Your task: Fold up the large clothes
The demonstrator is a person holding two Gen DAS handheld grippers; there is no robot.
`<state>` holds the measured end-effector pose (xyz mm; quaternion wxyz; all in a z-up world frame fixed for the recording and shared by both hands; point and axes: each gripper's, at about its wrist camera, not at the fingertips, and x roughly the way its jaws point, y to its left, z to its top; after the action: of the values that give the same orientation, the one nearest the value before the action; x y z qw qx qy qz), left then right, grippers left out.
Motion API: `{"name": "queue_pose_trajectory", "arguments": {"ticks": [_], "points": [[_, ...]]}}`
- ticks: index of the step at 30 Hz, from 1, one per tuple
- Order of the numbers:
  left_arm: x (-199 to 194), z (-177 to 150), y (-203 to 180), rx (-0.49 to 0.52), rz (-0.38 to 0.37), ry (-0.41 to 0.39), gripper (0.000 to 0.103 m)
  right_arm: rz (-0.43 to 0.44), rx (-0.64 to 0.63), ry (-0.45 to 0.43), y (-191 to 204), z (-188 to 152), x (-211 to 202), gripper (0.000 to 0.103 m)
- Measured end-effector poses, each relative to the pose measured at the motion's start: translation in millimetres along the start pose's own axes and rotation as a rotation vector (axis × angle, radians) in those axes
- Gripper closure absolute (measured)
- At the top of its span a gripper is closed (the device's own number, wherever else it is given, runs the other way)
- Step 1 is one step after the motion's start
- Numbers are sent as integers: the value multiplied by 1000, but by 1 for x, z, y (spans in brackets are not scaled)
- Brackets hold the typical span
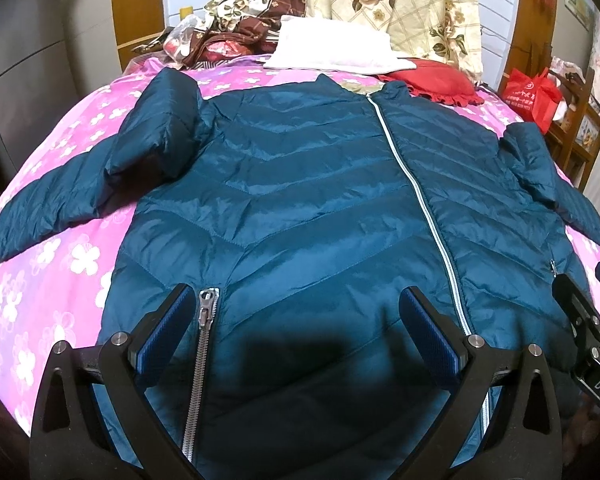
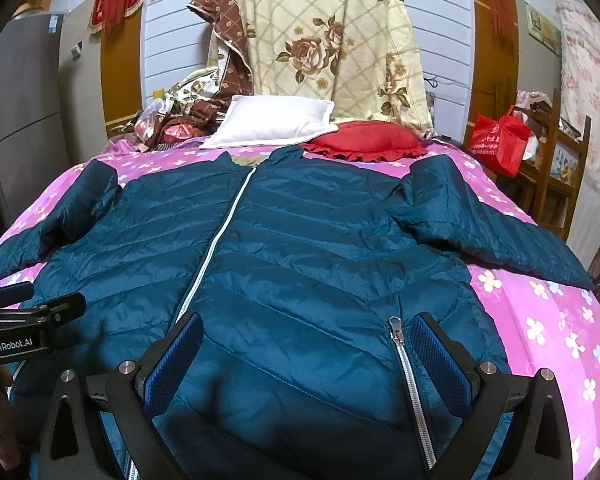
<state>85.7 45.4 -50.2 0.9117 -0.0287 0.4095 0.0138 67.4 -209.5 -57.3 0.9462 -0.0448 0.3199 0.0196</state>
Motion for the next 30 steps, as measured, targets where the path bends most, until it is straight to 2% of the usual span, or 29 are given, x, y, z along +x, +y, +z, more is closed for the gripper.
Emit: {"name": "queue_pose_trajectory", "arguments": {"ticks": [30], "points": [[-2, 1, -1, 6, 4, -1, 1, -2, -7, -9, 0, 1, -2, 0]]}}
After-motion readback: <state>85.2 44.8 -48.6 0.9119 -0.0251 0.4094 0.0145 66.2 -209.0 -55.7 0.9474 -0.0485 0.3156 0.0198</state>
